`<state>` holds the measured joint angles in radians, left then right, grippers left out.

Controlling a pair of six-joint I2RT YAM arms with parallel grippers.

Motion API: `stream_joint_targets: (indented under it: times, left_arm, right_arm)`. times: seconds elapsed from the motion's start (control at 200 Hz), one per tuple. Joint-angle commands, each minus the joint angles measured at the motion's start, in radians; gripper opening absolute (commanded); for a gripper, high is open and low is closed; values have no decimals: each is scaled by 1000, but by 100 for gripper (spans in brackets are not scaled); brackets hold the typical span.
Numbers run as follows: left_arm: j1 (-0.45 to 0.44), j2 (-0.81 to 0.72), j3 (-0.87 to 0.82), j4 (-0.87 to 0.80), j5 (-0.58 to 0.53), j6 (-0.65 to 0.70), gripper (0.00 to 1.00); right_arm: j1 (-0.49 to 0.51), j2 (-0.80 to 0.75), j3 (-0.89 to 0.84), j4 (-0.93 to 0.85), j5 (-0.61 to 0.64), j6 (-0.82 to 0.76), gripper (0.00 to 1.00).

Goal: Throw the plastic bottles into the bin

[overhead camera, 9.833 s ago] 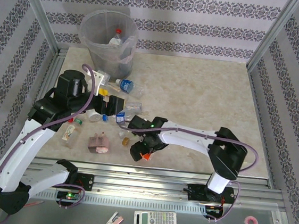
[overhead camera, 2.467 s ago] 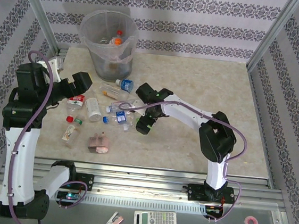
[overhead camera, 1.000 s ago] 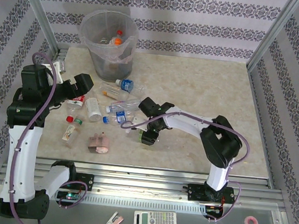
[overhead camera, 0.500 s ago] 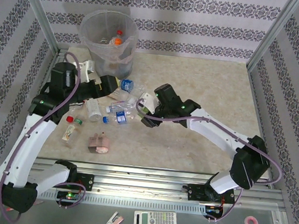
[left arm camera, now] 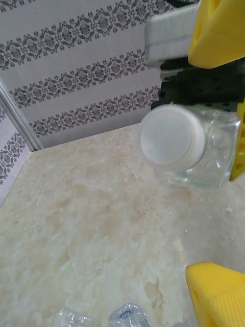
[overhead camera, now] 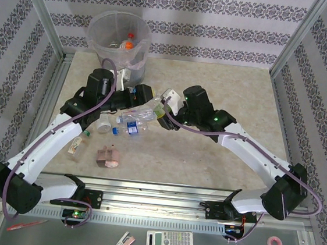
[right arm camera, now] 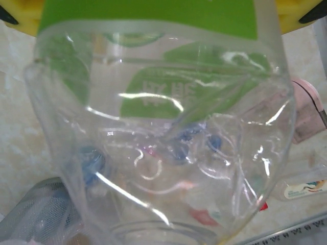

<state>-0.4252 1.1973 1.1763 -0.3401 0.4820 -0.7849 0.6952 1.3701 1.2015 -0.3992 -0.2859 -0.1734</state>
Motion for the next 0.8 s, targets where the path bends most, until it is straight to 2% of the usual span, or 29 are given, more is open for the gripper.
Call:
stream_joint_targets:
  times: [0.0, 0.225, 0.47, 0.714, 0.799]
  left_arm:
    - [-18, 24, -13, 109, -23, -51, 94]
    - [-24, 84, 25, 158, -1, -75, 87]
    - [-36, 128, 17, 244, 43, -109, 64]
    - [-44, 141, 16, 228, 63, -109, 54]
    - [-46, 143, 15, 228, 66, -113, 46]
  right_arm:
    - [-11, -35, -21, 32, -63, 29, 49]
    - [-10, -46, -40, 42, -99, 61, 48]
    - [-10, -39, -42, 39, -94, 67, 48]
    - [-20, -19, -30, 31, -81, 79, 47]
    - [-22, -9, -21, 31, -81, 84, 47]
